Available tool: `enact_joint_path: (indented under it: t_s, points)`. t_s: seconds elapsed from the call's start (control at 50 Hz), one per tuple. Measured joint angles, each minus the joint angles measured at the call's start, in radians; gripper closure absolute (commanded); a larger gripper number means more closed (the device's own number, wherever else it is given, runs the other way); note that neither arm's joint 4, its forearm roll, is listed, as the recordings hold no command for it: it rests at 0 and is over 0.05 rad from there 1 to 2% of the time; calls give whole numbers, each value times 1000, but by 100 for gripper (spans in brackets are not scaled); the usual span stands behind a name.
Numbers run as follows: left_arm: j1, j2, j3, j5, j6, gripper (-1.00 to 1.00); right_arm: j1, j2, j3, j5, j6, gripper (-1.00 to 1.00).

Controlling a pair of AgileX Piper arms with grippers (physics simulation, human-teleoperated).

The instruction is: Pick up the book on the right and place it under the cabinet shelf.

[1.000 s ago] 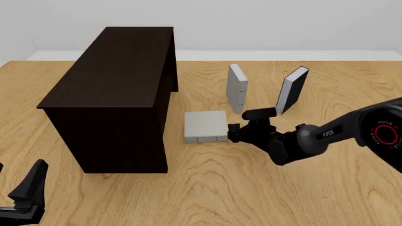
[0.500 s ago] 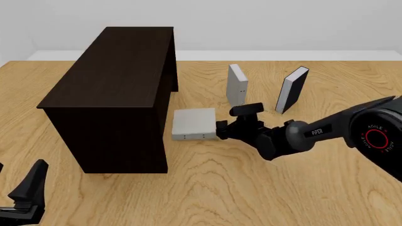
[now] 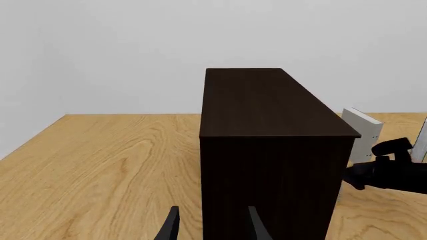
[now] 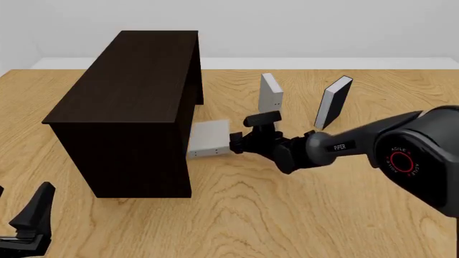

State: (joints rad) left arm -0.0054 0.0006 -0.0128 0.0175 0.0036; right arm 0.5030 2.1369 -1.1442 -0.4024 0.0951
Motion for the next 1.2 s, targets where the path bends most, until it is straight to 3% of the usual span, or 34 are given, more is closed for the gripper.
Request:
enact_joint_path:
  t_s: [0.82, 1.04, 1.2]
  points:
    - [1, 0, -4, 1, 2, -100, 140, 125, -252, 131, 1, -100]
    - [1, 0, -3, 0, 2, -100, 149, 129, -259, 133, 9, -100]
    - [1, 0, -3, -1, 2, -100, 105, 96, -201, 99, 5, -100]
